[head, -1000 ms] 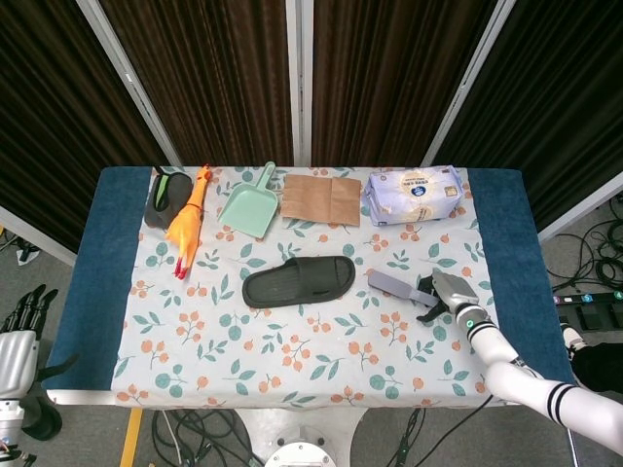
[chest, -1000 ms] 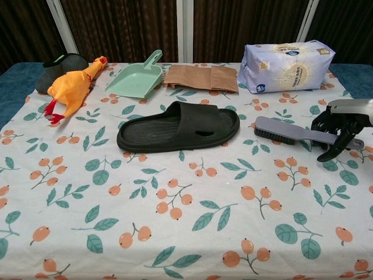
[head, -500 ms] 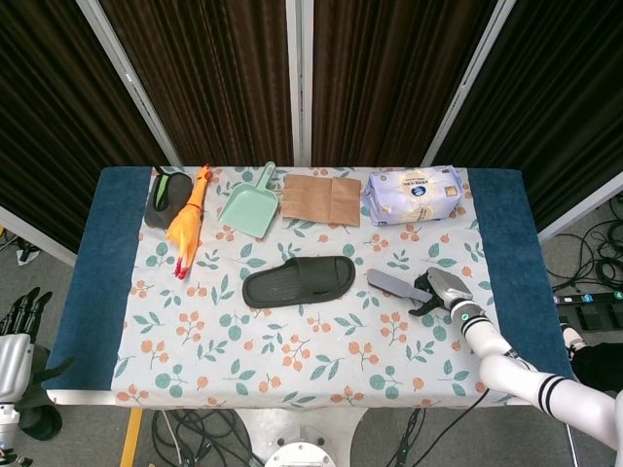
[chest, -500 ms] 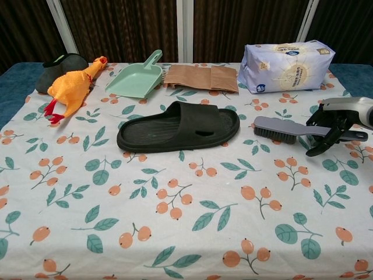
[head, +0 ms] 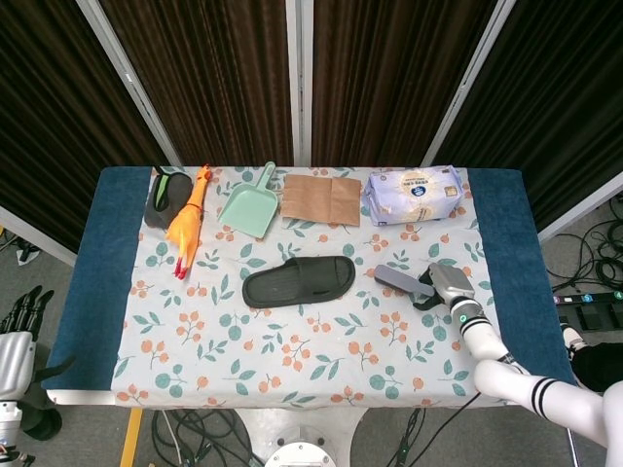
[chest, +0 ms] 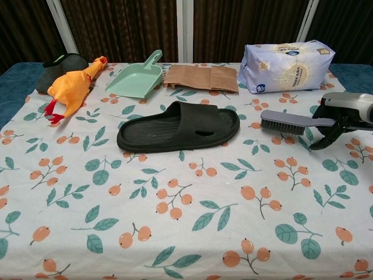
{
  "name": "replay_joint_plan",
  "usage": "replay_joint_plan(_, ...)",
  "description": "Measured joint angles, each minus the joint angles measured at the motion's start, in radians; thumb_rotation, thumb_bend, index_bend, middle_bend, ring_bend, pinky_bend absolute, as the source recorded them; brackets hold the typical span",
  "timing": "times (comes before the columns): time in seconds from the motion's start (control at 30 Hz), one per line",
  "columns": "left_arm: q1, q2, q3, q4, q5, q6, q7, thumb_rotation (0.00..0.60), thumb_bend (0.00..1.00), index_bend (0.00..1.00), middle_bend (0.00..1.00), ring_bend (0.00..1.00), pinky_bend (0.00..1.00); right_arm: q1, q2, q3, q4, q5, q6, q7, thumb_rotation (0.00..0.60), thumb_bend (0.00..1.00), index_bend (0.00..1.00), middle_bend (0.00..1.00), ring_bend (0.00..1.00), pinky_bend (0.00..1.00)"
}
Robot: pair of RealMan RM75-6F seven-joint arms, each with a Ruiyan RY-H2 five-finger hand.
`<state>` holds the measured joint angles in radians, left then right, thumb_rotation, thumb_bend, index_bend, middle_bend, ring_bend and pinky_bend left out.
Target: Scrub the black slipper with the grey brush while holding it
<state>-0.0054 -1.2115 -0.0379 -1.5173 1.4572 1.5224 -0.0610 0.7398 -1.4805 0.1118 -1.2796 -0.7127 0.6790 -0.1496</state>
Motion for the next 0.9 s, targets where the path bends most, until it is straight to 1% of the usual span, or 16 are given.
replay_joint_plan(0.07, 0.0, -0.001, -0.001, 0.001, -0.002, -0.001, 0.0, 0.6, 0.13, 0.12, 0.14, 0.07, 0.22, 0.003, -0.008, -0.004, 0.0, 0.005, 0.016, -0.02, 0.6, 0.11, 0.91, 0.83, 0.88, 1.0)
replay_joint_plan(0.17, 0.001, -0.002, -0.001, 0.003, -0.004, -0.001, -0.004, 0.6, 0.13, 0.12, 0.14, 0.07, 0.22, 0.007, -0.014, -0.009, -0.003, 0.013, 0.028, -0.046, 0.6, 0.21, 0.92, 0.84, 0.9, 1.0)
replay_joint_plan(0.23, 0.001, -0.001, 0.0, 0.003, -0.005, -0.004, -0.006, 0.6, 0.13, 0.12, 0.14, 0.07, 0.22, 0.01, -0.015, -0.014, -0.005, 0.018, 0.035, -0.065, 0.6, 0.24, 0.92, 0.84, 0.9, 1.0)
replay_joint_plan(0.4, 0.002, -0.004, 0.0, 0.01, -0.004, -0.004, -0.01, 0.6, 0.13, 0.12, 0.14, 0.07, 0.22, 0.013, -0.012, -0.02, -0.018, 0.025, 0.065, -0.106, 0.6, 0.24, 0.93, 0.84, 0.91, 1.0)
replay_joint_plan(0.53, 0.003, -0.007, 0.001, 0.018, -0.003, -0.003, -0.014, 0.6, 0.13, 0.12, 0.14, 0.07, 0.22, 0.009, -0.012, -0.023, -0.025, 0.007, 0.098, -0.123, 0.6, 0.24, 0.95, 0.85, 0.92, 1.0)
replay_joint_plan(0.6, 0.004, -0.008, 0.001, 0.02, -0.002, -0.002, -0.016, 0.6, 0.13, 0.12, 0.14, 0.07, 0.22, 0.004, -0.011, -0.021, -0.03, -0.01, 0.109, -0.122, 0.6, 0.26, 0.97, 0.86, 0.93, 1.0)
replay_joint_plan(0.67, 0.003, -0.009, -0.001, 0.022, -0.002, -0.001, -0.016, 0.6, 0.13, 0.12, 0.14, 0.07, 0.22, 0.0, -0.008, -0.02, -0.033, -0.032, 0.116, -0.119, 0.6, 0.35, 0.99, 0.87, 0.95, 1.0)
replay_joint_plan(0.77, -0.002, -0.011, -0.006, 0.025, 0.001, 0.0, -0.014, 0.6, 0.13, 0.12, 0.14, 0.07, 0.22, -0.005, 0.002, -0.02, -0.035, -0.089, 0.125, -0.108, 0.6, 0.52, 1.0, 0.9, 0.97, 1.0)
replay_joint_plan(0.83, -0.011, -0.011, -0.01, 0.027, 0.007, -0.003, -0.01, 0.6, 0.13, 0.12, 0.14, 0.07, 0.22, -0.009, 0.014, -0.021, -0.039, -0.144, 0.129, -0.093, 0.6, 0.61, 1.0, 0.91, 0.99, 1.0)
replay_joint_plan(0.9, -0.021, -0.01, -0.015, 0.028, 0.013, -0.007, -0.005, 0.6, 0.13, 0.12, 0.14, 0.07, 0.22, -0.012, 0.03, -0.021, -0.042, -0.205, 0.133, -0.075, 0.6, 0.65, 1.0, 0.92, 1.0, 1.0)
